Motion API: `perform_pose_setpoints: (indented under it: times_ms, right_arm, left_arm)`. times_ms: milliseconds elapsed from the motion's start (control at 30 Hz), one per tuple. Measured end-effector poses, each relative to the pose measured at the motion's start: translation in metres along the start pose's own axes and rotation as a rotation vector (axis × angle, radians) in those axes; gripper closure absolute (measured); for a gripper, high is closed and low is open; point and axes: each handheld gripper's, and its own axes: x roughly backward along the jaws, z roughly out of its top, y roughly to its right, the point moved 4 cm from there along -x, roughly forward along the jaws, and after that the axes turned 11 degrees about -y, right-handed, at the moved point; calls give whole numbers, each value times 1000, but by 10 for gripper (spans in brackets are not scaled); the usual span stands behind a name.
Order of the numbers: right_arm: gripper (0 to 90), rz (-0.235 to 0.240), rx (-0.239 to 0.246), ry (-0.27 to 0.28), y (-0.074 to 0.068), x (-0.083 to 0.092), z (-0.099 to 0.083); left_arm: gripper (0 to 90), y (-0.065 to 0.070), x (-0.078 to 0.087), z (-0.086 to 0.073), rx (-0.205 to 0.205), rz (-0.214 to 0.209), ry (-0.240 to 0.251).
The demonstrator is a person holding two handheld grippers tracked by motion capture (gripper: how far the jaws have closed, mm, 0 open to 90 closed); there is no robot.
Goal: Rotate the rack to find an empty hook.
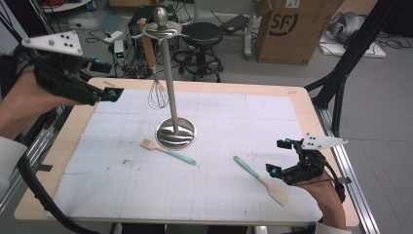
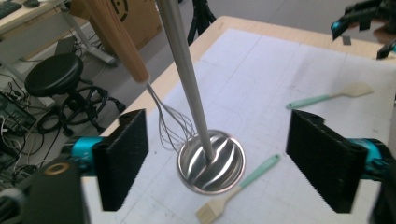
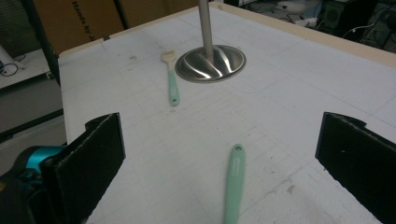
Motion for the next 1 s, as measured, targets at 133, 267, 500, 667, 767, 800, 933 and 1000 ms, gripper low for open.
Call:
perform_pose_setpoints:
  times_ms: [133,267,500,667,767,800,933,1000]
  right_arm:
    - [4,-5,9,5,0,1,0]
    - [4,-9,7,8,1,3,0]
    - [4,-7,4,7,0,3,0]
    - [4,-8,7,6,0,2,-1]
    - [4,-8,3,7,1,3,-1]
    - [4,-10,2,6,1,3,-1]
    - [4,-14,0,12,1,6,-2]
    - [4,-16,3,11,1,7,-2]
  left_arm:
    - [77,9,-5,-20,-35,-6,16]
    - [16,14,-9,-37,-17,-9,49]
    - [16,24,-20,-68,-2,-26,75]
    - [16,32,-33,-88,6,-41,92]
    - [16,35,-40,-99,23,-46,115]
    - [16,37,-42,-102,28,-52,124]
    - [16,44,-48,-113,38,-74,154]
    - [16,45,-49,-118,43,-78,165]
